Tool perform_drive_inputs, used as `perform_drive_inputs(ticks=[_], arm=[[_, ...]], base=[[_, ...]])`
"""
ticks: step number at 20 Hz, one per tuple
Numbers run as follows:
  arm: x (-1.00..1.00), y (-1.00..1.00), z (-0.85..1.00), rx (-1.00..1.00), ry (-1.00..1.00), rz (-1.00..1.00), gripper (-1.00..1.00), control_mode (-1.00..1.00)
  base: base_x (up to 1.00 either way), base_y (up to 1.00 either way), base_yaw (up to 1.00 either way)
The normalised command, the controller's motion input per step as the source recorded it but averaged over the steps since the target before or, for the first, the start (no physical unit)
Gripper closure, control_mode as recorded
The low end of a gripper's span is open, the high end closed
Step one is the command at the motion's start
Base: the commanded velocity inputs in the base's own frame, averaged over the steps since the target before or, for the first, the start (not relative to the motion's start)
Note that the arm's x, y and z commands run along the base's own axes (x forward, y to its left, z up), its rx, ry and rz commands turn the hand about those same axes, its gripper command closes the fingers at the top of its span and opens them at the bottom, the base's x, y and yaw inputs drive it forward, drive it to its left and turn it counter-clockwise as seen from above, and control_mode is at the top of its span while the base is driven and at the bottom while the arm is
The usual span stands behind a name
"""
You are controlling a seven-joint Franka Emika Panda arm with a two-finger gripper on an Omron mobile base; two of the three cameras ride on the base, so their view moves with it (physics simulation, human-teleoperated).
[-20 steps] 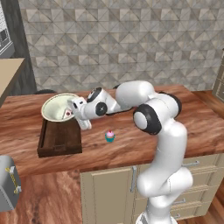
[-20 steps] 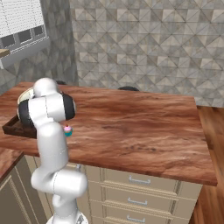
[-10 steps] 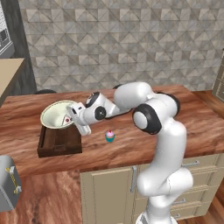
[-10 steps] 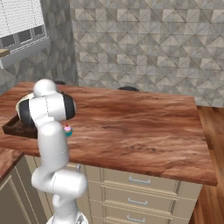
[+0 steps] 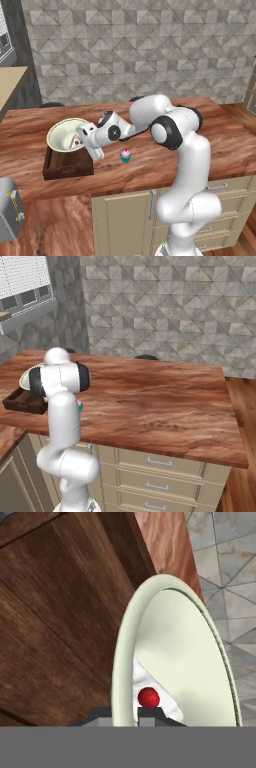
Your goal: Place the bowl with cake and the cupcake onto the tray.
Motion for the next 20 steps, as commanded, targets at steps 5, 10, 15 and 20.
perform_drive_inputs(ticks=[5,10,15,20], arm=[[0.06,0.0,-0.28,0.0,0.01,0.02,1.0,-1.0],[0.03,0.01,0.01,0.0,0.0,0.01,-1.0,-1.0],[-0.01,0.0,0.33,-0.03,0.0,0.01,-1.0,-1.0],[-0.05,0.0,0.49,-0.04,0.0,0.01,-1.0,-1.0]], base=[[0.0,0.0,0.0],[0.0,0.0,0.0],[0.0,0.0,0.0],[0.0,0.0,0.0]])
